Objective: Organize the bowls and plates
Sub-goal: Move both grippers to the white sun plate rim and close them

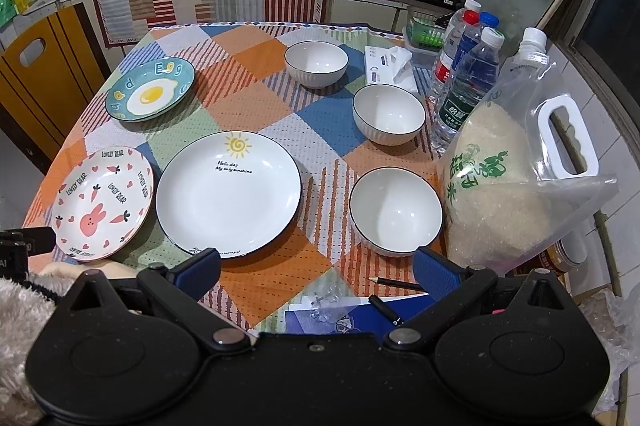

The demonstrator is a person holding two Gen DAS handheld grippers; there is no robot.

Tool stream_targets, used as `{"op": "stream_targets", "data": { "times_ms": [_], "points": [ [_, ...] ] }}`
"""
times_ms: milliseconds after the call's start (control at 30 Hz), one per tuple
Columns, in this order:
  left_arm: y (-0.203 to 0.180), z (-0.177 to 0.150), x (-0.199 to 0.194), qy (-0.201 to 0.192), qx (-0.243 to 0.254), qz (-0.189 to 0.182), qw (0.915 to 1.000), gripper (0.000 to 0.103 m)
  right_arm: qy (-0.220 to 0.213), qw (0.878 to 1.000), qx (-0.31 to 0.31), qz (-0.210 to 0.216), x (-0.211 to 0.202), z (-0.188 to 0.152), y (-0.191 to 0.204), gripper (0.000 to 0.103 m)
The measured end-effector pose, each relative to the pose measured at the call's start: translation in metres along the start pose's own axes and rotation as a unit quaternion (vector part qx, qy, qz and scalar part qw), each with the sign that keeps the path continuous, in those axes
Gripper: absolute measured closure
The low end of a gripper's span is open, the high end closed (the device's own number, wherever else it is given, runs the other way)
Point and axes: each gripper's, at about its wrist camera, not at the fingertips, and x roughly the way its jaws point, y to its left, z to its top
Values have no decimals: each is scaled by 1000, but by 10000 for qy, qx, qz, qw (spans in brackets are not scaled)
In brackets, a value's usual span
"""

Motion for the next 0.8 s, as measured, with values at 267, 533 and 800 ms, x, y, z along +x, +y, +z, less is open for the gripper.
{"op": "stream_targets", "data": {
  "times_ms": [267, 533, 800],
  "points": [
    [0, 10, 3, -546, 204, -64, 9983, 7, -1041, 9939, -12, 352, -17, 13, -15, 0],
    [-12, 33, 36, -684, 725, -187, 9948, 8, -1592, 9789, 172, 1270, 21, 9, -30, 1],
    [-20, 49, 85, -667, 1034, -700, 9899, 9, -1752, 9712, 179, 1607, 75, -4, -29, 15]
  ]
}}
